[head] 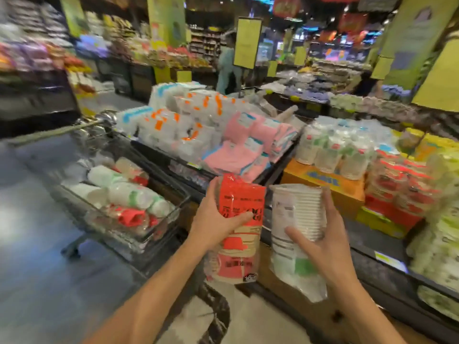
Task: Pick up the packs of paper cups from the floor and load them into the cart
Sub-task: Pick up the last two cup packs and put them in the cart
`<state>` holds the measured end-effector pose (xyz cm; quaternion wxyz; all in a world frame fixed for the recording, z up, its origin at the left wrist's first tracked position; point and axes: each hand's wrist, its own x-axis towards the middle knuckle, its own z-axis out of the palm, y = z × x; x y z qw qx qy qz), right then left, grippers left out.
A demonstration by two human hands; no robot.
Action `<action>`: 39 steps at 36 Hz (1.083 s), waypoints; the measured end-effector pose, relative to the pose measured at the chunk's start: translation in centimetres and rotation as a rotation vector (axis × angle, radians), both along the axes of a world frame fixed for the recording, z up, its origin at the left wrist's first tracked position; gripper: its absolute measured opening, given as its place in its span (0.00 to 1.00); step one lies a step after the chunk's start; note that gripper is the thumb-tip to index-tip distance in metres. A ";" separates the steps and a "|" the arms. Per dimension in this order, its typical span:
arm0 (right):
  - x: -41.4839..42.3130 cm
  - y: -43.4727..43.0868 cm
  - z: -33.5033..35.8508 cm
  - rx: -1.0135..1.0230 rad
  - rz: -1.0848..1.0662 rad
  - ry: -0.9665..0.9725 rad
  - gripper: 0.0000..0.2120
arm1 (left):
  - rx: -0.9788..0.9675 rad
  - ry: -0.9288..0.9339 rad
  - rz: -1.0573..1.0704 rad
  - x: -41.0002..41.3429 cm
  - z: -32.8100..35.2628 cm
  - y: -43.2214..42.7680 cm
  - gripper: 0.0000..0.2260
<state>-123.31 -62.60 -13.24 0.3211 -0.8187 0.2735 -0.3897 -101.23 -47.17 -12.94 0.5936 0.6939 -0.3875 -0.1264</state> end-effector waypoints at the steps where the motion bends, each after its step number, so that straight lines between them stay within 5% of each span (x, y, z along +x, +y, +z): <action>1: 3.3 0.6 0.1 -0.006 0.044 0.001 0.52 | -0.024 0.007 0.041 2.5 0.0 1.6 0.39; 10: 26.2 6.9 -0.7 0.023 0.390 -0.054 0.50 | -0.047 0.124 0.352 18.6 -1.3 14.6 0.43; 16: 36.7 8.3 -1.4 -0.001 0.503 -0.047 0.49 | -0.035 0.140 0.544 25.6 -1.6 19.4 0.36; 22: 44.2 5.5 -2.5 -0.043 0.555 0.047 0.54 | -0.014 0.201 0.639 31.0 -2.8 18.9 0.49; 39: 65.2 -5.6 -5.3 -0.032 0.773 0.190 0.54 | 0.012 0.445 0.885 45.6 -5.1 8.7 0.45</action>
